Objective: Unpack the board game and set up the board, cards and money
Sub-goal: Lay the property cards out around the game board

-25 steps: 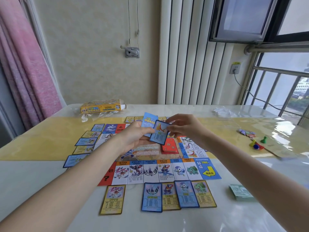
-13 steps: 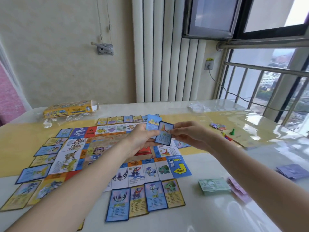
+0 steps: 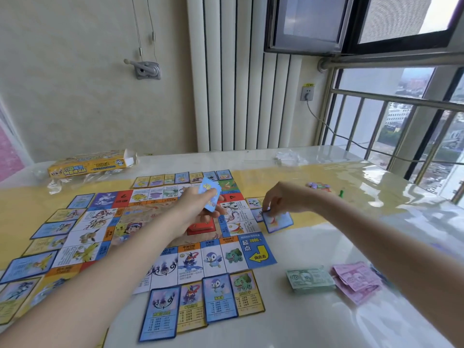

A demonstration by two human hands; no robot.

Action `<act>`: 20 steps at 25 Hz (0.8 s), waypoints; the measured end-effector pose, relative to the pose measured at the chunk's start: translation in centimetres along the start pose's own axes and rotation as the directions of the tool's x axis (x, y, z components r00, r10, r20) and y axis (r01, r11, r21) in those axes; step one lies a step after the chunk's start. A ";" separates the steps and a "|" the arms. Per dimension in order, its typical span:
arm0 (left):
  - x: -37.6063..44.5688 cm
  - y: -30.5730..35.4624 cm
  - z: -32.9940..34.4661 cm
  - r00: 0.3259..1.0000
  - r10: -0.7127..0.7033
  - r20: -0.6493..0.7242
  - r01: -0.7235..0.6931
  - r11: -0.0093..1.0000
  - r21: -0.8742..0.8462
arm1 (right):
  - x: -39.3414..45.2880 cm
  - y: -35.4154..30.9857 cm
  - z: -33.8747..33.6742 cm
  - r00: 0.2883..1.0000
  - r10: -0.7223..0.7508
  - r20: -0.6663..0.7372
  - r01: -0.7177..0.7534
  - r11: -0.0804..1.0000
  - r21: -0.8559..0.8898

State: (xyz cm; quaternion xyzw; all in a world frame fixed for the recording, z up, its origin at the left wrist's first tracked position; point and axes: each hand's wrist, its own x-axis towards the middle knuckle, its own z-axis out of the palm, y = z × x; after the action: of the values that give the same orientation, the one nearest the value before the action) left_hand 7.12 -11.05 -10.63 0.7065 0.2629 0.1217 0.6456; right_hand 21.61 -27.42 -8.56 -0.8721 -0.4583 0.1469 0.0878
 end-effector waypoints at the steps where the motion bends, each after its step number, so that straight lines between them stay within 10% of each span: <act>1: -0.1 0.0 0.1 1.000 -0.003 0.008 0.003 1.000 0.000 | 0.3 -0.2 0.8 1.000 0.005 -0.004 -0.005 0.999 0.043; 11: -0.1 -0.2 1.1 0.999 0.024 0.035 -0.025 1.000 0.009 | 0.9 0.7 2.7 0.979 0.000 -0.206 0.009 0.999 0.045; 20: 0.6 -0.6 0.6 1.000 0.024 -0.007 -0.024 1.000 -0.019 | 1.3 2.9 3.6 0.994 -0.023 -0.109 0.020 1.000 -0.023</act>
State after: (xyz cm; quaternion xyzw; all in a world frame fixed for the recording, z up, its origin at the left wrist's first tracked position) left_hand 7.76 -11.22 -11.40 0.7032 0.2552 0.1343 0.6499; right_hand 23.33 -27.86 -13.01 -0.8748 -0.4638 0.0928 0.1047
